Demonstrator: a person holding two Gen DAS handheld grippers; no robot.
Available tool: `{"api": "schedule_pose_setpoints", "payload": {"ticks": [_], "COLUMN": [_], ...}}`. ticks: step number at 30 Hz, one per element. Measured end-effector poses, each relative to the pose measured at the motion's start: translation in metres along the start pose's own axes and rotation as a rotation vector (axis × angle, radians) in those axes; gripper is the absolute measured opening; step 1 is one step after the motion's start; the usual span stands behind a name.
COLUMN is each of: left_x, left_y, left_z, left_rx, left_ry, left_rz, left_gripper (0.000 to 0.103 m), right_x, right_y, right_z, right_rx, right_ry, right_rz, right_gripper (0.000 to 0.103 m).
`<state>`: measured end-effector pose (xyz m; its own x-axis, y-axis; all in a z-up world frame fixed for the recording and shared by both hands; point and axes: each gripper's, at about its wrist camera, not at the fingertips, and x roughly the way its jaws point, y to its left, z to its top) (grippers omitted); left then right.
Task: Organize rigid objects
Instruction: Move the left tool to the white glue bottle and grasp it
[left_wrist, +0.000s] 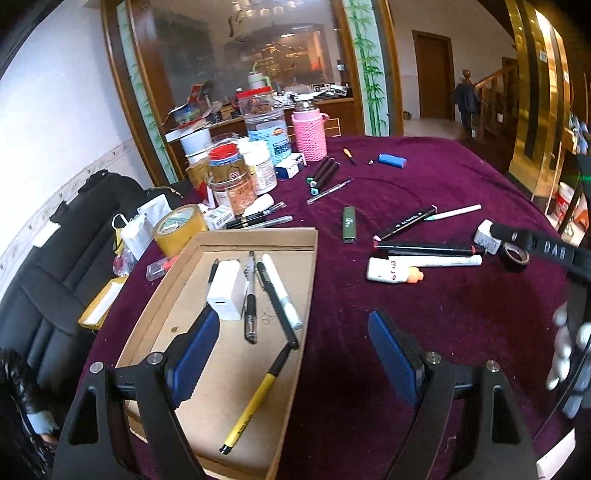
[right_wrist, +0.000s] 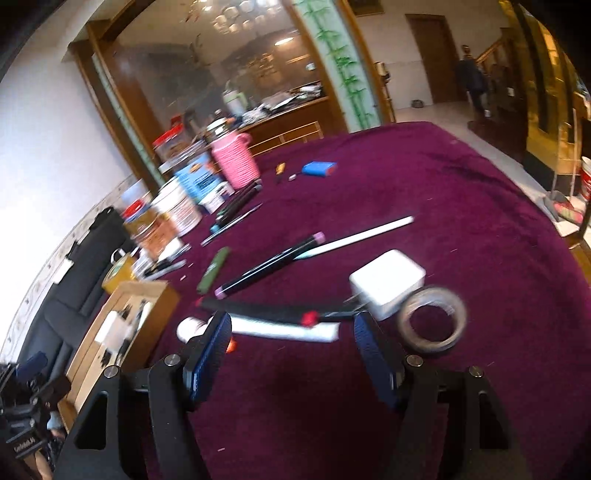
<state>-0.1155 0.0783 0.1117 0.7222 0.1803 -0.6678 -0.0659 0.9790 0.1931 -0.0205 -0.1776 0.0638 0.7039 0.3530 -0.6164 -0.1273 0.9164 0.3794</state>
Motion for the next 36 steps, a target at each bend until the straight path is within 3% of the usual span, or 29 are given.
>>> {"api": "schedule_pose_setpoints", "payload": {"ticks": [4,12,17,23,30,31,33,36], "left_x": [0.011,0.06,0.095,0.138,0.165,0.167,0.163,0.149], "left_y": [-0.011,-0.024,-0.04,-0.061,-0.081,-0.084,-0.091,-0.097], "left_z": [0.004,0.005,0.017,0.041,0.045,0.044,0.039,0.031], "left_rx": [0.015,-0.032,-0.077,-0.103,-0.073,-0.063,-0.018,0.027], "left_ry": [0.037,0.201,0.262,0.272,0.27,0.281,0.268,0.266], "left_rz": [-0.014,-0.151,-0.225,-0.238,-0.259,-0.274,-0.278,-0.342], "left_gripper": [0.082,0.082,0.082,0.082,0.085,0.083,0.071,0.071], "right_x": [0.001,0.017,0.029,0.029,0.036,0.037,0.038,0.042], "right_y": [-0.033,-0.09,-0.113,-0.108,-0.097,-0.096,-0.094,-0.093], "right_z": [0.018,0.056,0.05,0.049,0.047,0.046,0.045,0.044], "right_rx": [0.057,0.165,0.221,0.195,0.137,0.126,0.113,0.101], "right_ry": [-0.022,-0.084,-0.022,-0.026,-0.008,-0.005,0.0,0.012], "right_rz": [-0.021,-0.067,-0.072,-0.083,-0.1,-0.105,-0.115,-0.12], "right_gripper": [0.073,0.073,0.073,0.073,0.073,0.073,0.073,0.073]}}
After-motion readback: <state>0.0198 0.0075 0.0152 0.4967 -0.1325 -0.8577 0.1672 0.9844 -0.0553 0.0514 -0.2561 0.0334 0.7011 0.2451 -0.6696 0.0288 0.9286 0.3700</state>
